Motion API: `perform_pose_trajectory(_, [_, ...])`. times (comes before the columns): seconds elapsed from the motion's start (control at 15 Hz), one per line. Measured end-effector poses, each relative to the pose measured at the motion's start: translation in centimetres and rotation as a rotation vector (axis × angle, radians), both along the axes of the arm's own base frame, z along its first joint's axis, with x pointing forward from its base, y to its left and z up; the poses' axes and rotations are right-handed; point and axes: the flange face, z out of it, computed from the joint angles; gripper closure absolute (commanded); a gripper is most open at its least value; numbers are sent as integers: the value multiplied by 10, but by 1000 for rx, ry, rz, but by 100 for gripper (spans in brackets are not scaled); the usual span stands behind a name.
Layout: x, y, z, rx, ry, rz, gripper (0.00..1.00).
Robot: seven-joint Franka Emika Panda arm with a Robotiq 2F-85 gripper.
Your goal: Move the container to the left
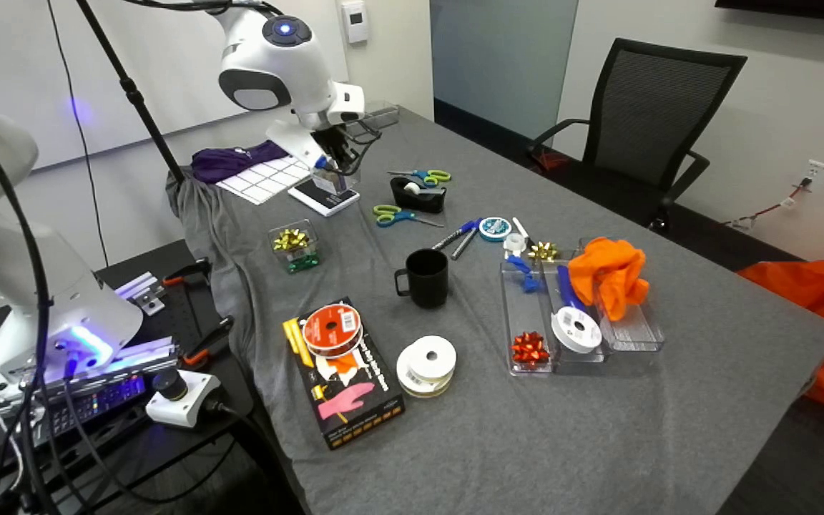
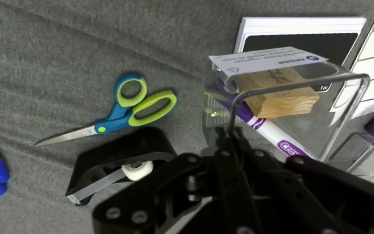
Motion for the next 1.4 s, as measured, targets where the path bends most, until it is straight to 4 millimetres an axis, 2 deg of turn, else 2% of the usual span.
perform_pose_trajectory(0.47, [-2, 52, -10, -54, 43, 45, 99])
perform_pose_trajectory(1.0, [3, 65, -20, -165, 95, -33, 99])
perform_pose_trajectory(1.07, [3, 65, -21, -173, 100, -43, 70])
perform_pose_trajectory(1.13, [3, 66, -21, -180, 103, -51, 69])
perform_pose_trajectory(1.4, [6, 68, -19, -193, 104, -74, 42])
